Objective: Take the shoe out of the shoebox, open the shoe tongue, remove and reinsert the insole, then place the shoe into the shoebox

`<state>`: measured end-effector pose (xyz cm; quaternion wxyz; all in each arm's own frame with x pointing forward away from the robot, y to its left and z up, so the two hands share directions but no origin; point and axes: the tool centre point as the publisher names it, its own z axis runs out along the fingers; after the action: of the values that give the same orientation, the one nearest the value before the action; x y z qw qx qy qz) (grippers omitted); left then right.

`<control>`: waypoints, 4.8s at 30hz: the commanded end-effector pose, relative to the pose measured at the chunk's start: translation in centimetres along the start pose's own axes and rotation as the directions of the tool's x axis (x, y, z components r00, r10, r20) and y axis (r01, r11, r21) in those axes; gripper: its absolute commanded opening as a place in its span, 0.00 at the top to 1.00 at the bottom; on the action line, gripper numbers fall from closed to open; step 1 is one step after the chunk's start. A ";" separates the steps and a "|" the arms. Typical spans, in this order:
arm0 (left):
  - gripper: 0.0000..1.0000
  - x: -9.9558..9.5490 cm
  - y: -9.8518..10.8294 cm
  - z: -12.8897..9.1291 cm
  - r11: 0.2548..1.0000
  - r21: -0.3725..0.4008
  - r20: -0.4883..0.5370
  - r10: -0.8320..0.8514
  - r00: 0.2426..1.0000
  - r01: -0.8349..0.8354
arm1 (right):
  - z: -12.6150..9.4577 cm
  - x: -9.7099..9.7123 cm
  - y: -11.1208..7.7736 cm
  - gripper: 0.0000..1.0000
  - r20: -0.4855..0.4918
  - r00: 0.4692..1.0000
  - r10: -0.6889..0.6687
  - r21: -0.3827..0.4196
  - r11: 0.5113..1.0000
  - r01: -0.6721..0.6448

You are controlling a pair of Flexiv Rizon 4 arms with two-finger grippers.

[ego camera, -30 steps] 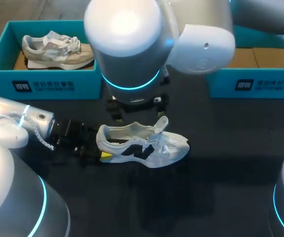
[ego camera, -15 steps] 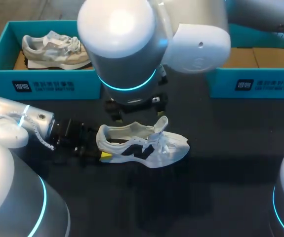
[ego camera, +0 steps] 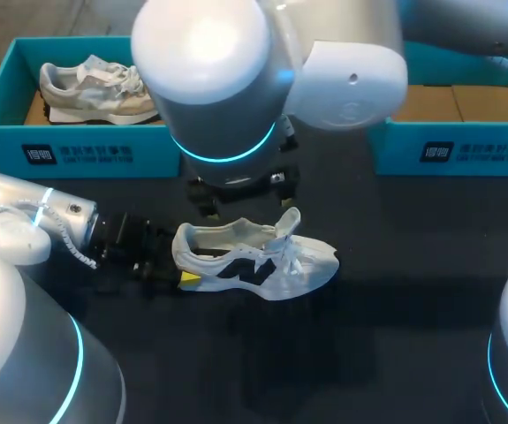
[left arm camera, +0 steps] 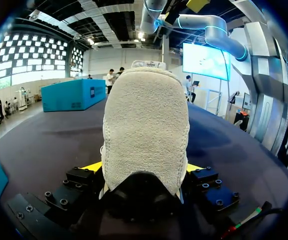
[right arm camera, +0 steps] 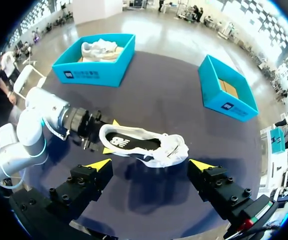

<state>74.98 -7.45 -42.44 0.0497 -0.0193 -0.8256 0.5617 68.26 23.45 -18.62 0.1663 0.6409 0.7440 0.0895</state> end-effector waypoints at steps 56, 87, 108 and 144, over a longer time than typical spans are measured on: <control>1.00 -0.1 0.2 0.2 1.000 0.000 0.002 0.000 1.000 0.000 | 4.7 2.6 1.9 0.00 -0.163 0.515 -0.842 -0.155 0.537 0.829; 1.00 -0.1 0.2 0.2 1.000 0.000 0.002 0.000 1.000 0.000 | 6.8 2.0 2.7 1.00 -0.163 0.526 -0.834 -0.122 0.547 0.828; 1.00 -0.1 0.2 0.2 1.000 0.000 0.002 0.000 1.000 0.000 | 12.0 4.7 3.1 1.00 -0.170 0.444 -0.880 -0.133 0.467 0.874; 1.00 -0.1 0.2 0.2 1.000 0.000 0.002 0.000 1.000 0.000 | 15.3 5.1 1.6 1.00 -0.178 0.263 -0.948 -0.009 0.269 0.963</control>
<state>74.98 -7.46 -42.44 0.0496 -0.0192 -0.8255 0.5618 74.30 26.62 -32.08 0.1016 0.0619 0.9929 -0.0067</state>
